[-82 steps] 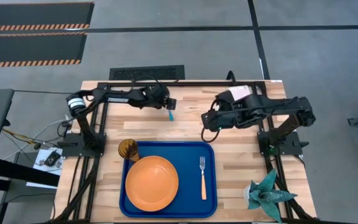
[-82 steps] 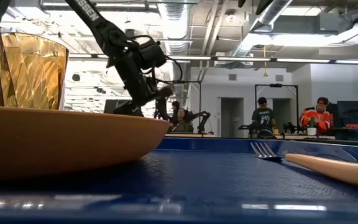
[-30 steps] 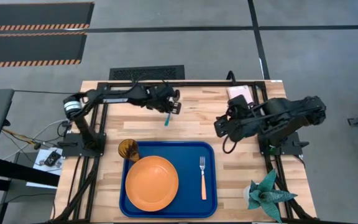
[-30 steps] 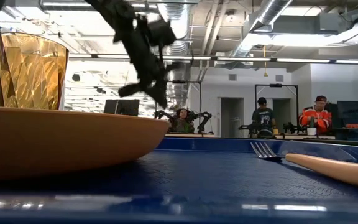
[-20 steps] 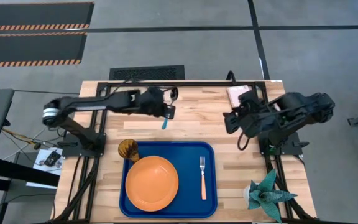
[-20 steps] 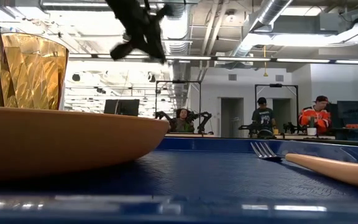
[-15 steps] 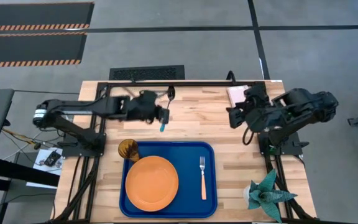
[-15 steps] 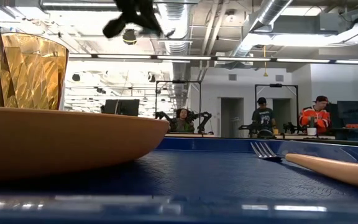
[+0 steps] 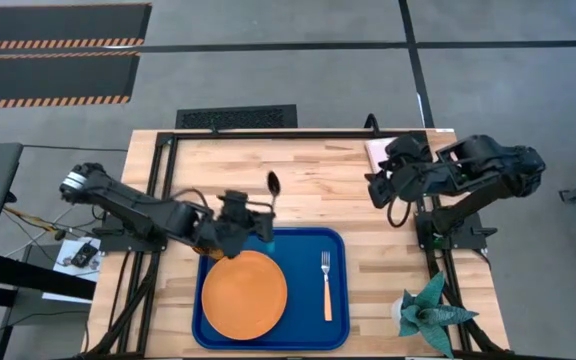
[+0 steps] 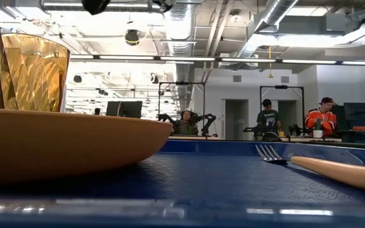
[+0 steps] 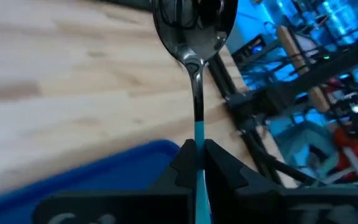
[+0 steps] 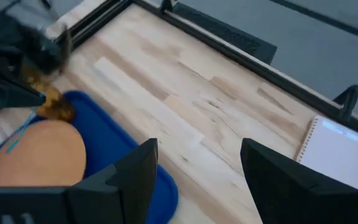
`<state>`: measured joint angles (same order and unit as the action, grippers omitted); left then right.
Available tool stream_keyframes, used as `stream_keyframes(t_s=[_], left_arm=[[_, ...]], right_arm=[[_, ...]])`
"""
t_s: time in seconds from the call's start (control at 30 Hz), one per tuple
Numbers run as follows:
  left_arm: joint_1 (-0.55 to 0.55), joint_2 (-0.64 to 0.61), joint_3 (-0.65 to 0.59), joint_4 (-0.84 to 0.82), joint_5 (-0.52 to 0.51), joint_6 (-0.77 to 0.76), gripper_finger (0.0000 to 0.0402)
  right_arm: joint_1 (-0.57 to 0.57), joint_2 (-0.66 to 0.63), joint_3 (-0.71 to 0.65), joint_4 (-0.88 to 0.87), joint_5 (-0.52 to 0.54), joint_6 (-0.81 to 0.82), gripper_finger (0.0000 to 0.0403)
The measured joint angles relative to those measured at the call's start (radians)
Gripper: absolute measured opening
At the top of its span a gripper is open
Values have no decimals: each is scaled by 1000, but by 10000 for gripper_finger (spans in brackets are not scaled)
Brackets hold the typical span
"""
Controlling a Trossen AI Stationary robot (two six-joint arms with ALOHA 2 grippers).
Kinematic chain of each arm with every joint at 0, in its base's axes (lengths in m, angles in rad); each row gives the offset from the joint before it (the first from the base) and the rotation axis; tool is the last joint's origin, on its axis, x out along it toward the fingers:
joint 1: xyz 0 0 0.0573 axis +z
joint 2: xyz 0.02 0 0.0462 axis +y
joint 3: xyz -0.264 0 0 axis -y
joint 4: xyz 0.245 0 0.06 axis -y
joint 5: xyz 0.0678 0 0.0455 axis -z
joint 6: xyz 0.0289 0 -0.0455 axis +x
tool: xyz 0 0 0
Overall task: Pick and place plate/cup/fork/spoon on tray
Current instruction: Put the blue spoon on the blue tray to the left of the orange fork
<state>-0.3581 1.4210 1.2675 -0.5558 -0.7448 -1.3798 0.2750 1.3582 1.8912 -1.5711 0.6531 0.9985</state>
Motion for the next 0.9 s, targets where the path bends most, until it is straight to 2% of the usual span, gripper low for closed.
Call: stream_keyframes(t_s=[0.2,0.47,0.9], left_arm=[[-43,96,5,199,48,7,0],[-31,211,132,101,51,-1,0],[7,364,145,123,163,-100,0]], right_arm=[[29,-25,0,0,-27,-93,254],[72,-62,0,0,-27,-117,254],[127,-86,0,0,-25,-109,254]])
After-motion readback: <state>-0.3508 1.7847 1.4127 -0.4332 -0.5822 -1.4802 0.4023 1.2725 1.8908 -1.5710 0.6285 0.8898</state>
